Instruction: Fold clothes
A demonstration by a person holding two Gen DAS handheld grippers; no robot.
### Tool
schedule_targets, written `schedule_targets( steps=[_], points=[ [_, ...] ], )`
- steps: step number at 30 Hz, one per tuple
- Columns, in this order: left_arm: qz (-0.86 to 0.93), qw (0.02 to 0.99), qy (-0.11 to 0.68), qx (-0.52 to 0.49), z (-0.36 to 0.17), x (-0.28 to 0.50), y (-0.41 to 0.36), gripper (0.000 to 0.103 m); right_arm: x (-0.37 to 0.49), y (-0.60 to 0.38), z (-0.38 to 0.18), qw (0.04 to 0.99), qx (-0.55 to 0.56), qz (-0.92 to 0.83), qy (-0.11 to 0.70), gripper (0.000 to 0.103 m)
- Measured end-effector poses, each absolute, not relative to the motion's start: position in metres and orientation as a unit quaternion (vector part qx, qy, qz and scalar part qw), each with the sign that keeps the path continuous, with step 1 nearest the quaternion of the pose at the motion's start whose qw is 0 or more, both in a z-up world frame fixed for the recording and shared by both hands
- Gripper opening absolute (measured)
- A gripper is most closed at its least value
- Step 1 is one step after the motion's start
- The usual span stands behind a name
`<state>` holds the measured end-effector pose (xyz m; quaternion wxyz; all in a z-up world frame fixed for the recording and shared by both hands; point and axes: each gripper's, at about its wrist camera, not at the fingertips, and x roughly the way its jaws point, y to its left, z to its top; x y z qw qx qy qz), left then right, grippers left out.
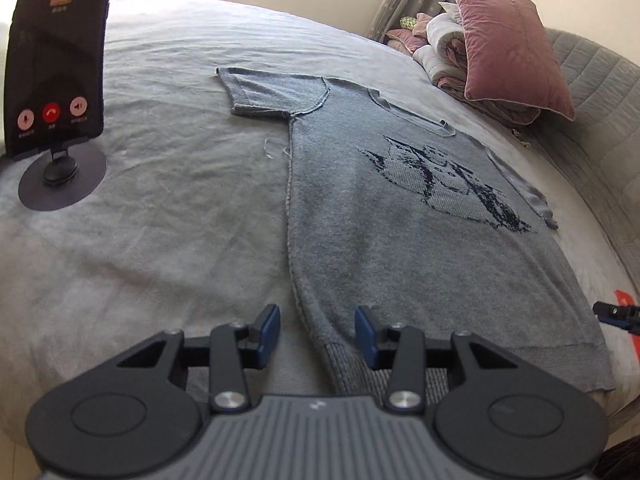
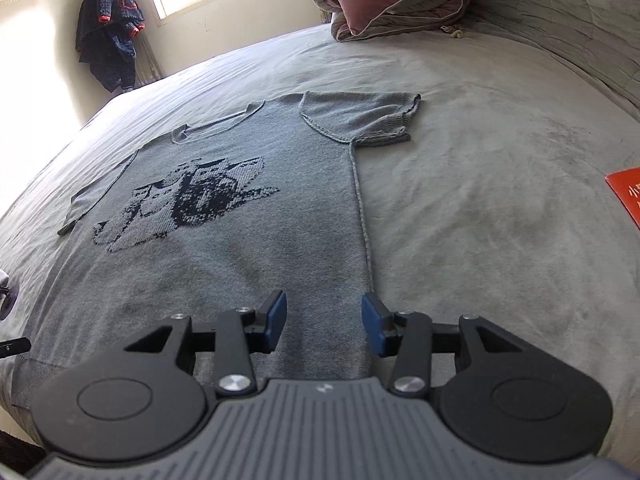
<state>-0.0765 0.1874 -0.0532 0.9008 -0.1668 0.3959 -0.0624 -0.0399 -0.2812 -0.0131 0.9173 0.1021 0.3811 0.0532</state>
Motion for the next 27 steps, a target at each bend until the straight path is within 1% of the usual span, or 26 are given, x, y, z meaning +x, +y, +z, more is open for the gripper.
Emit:
schedule_targets(
  steps=[4,6,12,14,15,16,17,18,19,20,21,22,23,27],
  points=[
    [-0.09,0.879,0.408,-0.229,-0.057,-0.085,0.201,0.034,-0.048,-0.289,-0.019,0.91,0.109,0.058,0.395,0.046],
    [-0.108,0.871,0.413,-0.244,-0.059,-0.088,0.202,0.033,-0.052,-0.294,-0.023,0.904,0.122,0.06,0.404,0.046],
    [-0.128,0.866,0.424,-0.233,-0.061,-0.09,0.193,0.029,-0.057,-0.298,-0.025,0.899,0.134,0.063,0.412,0.046],
    [-0.134,0.861,0.43,-0.237,-0.062,-0.09,0.193,0.017,-0.056,-0.298,-0.024,0.898,0.133,0.062,0.414,0.046],
    [-0.136,0.86,0.433,-0.235,-0.062,-0.09,0.192,0.014,-0.056,-0.297,-0.024,0.898,0.132,0.061,0.415,0.046],
    [-0.138,0.859,0.435,-0.233,-0.063,-0.09,0.191,0.007,-0.055,-0.296,-0.024,0.898,0.129,0.06,0.416,0.046],
    [-0.14,0.858,0.437,-0.23,-0.063,-0.091,0.191,0.006,-0.055,-0.295,-0.024,0.898,0.125,0.058,0.418,0.045],
    [-0.14,0.86,0.436,-0.227,-0.062,-0.092,0.19,0.006,-0.054,-0.294,-0.025,0.898,0.122,0.056,0.419,0.043],
    [-0.14,0.861,0.435,-0.222,-0.061,-0.093,0.189,0.005,-0.054,-0.293,-0.025,0.898,0.118,0.055,0.42,0.038],
    [-0.141,0.863,0.434,-0.217,-0.06,-0.095,0.189,0.005,-0.054,-0.293,-0.025,0.897,0.116,0.055,0.422,0.029],
    [-0.142,0.864,0.434,-0.214,-0.058,-0.097,0.19,0.004,-0.053,-0.293,-0.025,0.897,0.115,0.055,0.423,0.025],
    [-0.144,0.864,0.432,-0.213,-0.057,-0.098,0.19,0.004,-0.054,-0.293,-0.025,0.896,0.114,0.056,0.425,0.017],
    [-0.146,0.865,0.429,-0.214,-0.054,-0.1,0.193,0.004,-0.054,-0.294,-0.025,0.896,0.116,0.056,0.425,0.007],
    [-0.147,0.867,0.425,-0.212,-0.052,-0.103,0.199,0.004,-0.056,-0.297,-0.023,0.894,0.118,0.059,0.428,0.005]
  ],
)
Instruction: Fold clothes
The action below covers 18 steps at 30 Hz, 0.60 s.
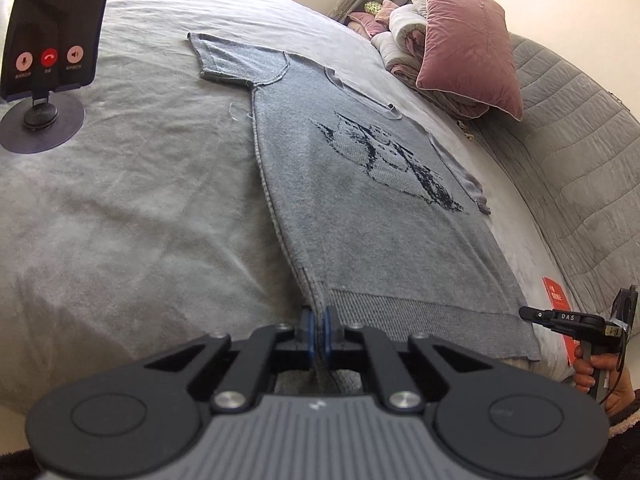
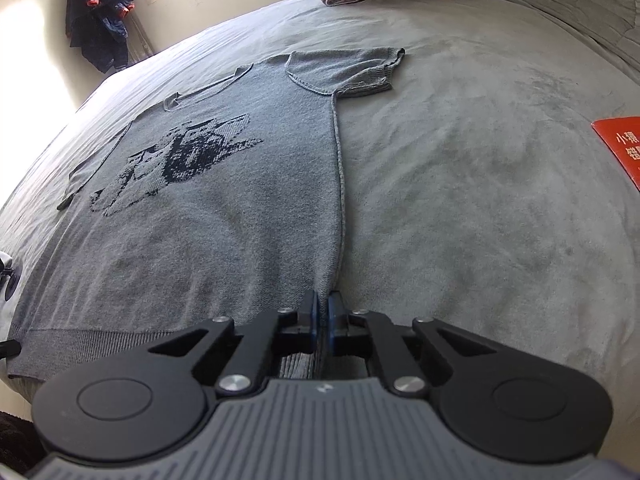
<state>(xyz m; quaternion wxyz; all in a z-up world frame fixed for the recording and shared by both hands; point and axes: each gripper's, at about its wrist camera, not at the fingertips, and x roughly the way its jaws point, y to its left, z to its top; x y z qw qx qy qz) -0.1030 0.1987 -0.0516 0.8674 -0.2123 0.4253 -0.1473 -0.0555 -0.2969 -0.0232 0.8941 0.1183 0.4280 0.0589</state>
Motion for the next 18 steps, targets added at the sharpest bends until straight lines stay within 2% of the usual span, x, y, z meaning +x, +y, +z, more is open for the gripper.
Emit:
schedule_targets(
  steps=[6,9,11,14,17,18],
  points=[
    [-0.141,0.866,0.437,-0.196,-0.0563,-0.1021,0.1993,0.005,-0.0561,-0.2978,-0.023,0.892,0.115,0.058,0.434,0.006],
    [-0.143,0.866,0.435,-0.201,-0.0569,-0.1014,0.2002,0.007,-0.0549,-0.2982,-0.0253,0.89,0.122,0.062,0.436,0.013],
    [-0.15,0.863,0.433,-0.212,-0.0572,-0.1011,0.2027,0.016,-0.0549,-0.3006,-0.0254,0.887,0.133,0.066,0.437,0.018],
    [-0.156,0.858,0.436,-0.221,-0.0601,-0.0994,0.2021,0.019,-0.0555,-0.3025,-0.025,0.883,0.149,0.075,0.438,0.03],
    [-0.155,0.858,0.438,-0.218,-0.0609,-0.0985,0.1992,0.018,-0.0558,-0.2998,-0.025,0.882,0.145,0.082,0.44,0.03],
    [-0.155,0.859,0.438,-0.216,-0.0608,-0.0983,0.1984,0.018,-0.0561,-0.2983,-0.0252,0.883,0.141,0.082,0.44,0.026]
  ],
)
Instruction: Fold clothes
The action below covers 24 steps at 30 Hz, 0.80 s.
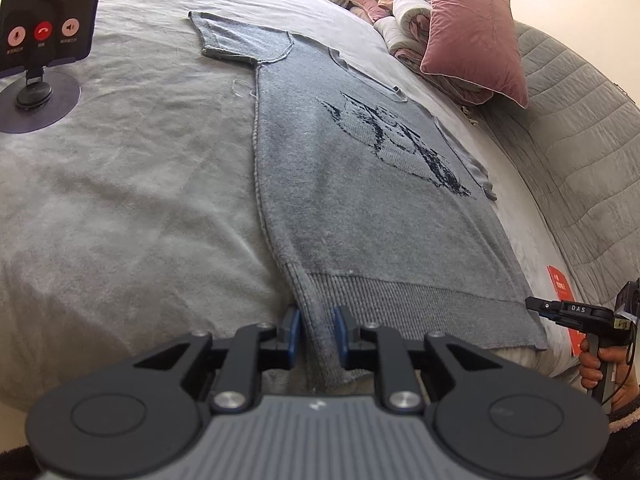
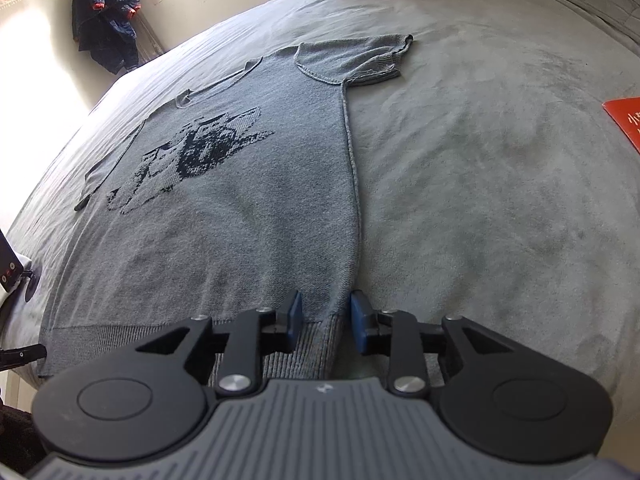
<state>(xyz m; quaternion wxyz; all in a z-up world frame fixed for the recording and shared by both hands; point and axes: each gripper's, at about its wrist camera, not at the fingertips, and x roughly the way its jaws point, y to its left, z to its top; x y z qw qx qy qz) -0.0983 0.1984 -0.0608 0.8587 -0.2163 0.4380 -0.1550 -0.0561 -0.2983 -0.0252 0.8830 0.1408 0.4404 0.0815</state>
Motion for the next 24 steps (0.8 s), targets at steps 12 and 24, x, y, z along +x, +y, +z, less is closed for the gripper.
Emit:
schedule_targets(
  steps=[12,24],
  points=[
    [-0.123,0.882,0.43,-0.151,-0.042,-0.095,0.191,0.022,-0.047,-0.309,-0.024,0.878,0.18,0.068,0.438,0.028],
    [-0.156,0.903,0.391,-0.087,0.003,-0.021,0.123,0.051,0.034,-0.307,-0.021,0.872,0.23,0.044,0.43,0.037]
  ],
)
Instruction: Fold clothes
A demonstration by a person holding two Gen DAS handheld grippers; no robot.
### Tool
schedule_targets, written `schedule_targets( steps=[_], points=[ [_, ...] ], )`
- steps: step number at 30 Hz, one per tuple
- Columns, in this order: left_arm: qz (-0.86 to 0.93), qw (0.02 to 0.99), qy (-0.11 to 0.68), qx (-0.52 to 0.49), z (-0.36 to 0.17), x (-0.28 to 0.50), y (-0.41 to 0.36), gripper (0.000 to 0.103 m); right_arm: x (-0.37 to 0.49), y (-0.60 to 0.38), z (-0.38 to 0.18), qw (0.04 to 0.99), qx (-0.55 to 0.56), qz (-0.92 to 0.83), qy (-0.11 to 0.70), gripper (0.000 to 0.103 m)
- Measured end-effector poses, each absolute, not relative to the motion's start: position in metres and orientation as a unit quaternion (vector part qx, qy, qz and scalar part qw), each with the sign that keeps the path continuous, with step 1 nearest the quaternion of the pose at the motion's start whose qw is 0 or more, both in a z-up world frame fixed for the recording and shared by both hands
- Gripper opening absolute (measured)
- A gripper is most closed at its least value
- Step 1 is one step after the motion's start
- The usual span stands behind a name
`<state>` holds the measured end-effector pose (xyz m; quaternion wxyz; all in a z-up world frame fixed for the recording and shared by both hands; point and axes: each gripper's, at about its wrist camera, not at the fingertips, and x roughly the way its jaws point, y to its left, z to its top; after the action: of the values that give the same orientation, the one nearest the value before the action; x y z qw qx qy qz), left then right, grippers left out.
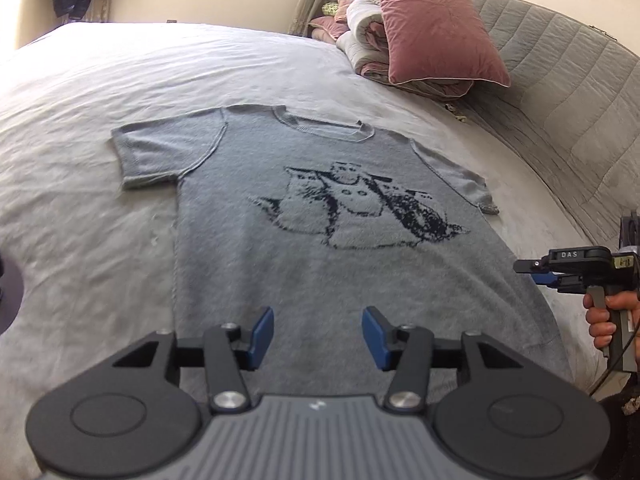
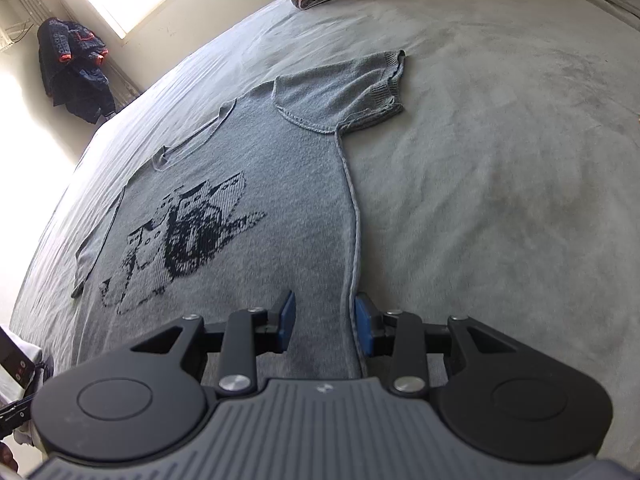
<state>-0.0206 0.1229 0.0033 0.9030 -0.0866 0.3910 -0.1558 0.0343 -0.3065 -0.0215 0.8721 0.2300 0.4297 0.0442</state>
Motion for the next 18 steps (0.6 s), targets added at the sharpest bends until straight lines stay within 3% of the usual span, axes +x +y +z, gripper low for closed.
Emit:
schedule_targets(
  steps=[10,12,13,18],
  points=[
    [-0.205,0.904,0.366,-0.082,-0.038,0.048,0.051,0.054,0.098,-0.317,-0.034,0.871,0.251,0.027,0.421,0.036],
    [-0.207,0.902,0.369,-0.085,-0.051,0.054,0.044,0.056,0.103,-0.315,-0.034,0.874,0.239,0.033,0.421,0.023],
    [-0.21,0.904,0.364,-0.083,-0.055,0.052,0.044,0.058,0.105,-0.314,-0.035,0.877,0.224,0.034,0.424,0.003],
    [-0.218,0.904,0.362,-0.066,-0.061,0.051,0.042,0.061,0.103,-0.326,-0.04,0.88,0.237,0.024,0.411,0.003]
  ],
)
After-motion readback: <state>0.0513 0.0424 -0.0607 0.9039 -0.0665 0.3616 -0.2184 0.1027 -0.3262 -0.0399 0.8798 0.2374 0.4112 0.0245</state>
